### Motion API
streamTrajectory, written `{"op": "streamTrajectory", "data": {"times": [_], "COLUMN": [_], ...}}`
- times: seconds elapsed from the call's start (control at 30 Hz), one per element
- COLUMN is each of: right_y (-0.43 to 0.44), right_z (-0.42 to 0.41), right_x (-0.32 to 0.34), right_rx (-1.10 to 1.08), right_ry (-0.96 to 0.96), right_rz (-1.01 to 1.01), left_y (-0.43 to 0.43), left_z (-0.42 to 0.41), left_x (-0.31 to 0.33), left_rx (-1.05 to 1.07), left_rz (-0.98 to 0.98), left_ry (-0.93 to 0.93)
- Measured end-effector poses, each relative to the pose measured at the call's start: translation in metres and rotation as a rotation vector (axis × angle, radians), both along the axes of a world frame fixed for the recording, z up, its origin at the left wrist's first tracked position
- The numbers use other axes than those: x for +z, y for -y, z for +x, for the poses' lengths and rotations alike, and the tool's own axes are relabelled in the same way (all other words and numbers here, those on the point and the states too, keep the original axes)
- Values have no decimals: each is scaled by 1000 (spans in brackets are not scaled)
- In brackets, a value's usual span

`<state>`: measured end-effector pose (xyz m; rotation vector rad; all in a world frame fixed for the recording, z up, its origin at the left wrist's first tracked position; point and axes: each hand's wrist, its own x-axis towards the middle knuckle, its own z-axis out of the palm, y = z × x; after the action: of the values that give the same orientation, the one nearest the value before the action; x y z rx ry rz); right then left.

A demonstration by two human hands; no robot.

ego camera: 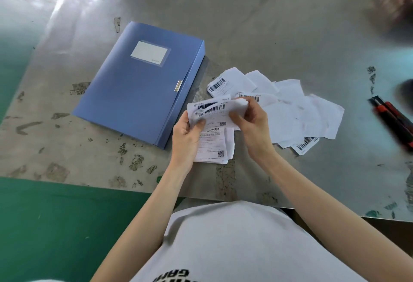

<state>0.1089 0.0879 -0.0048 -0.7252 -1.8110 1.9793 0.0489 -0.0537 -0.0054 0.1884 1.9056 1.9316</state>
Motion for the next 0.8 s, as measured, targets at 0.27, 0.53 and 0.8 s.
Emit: {"op": "streamTrajectory", "data": {"times": [0.27, 0.53, 0.8], "right_y": [19, 20, 22], "right_z": [10, 9, 12], "right_x": [-12, -5, -20], "right_rx": [86, 38, 69], "right_ry": [140, 151, 376], "right_rz": [47, 74, 220], "left_y": [7, 7, 20], "left_z": [17, 13, 3], "left_x": [-8, -5, -23], "left_rx": [22, 7, 20], "left_rz": [-90, -156, -494], "left_ry": [12, -105, -278]}}
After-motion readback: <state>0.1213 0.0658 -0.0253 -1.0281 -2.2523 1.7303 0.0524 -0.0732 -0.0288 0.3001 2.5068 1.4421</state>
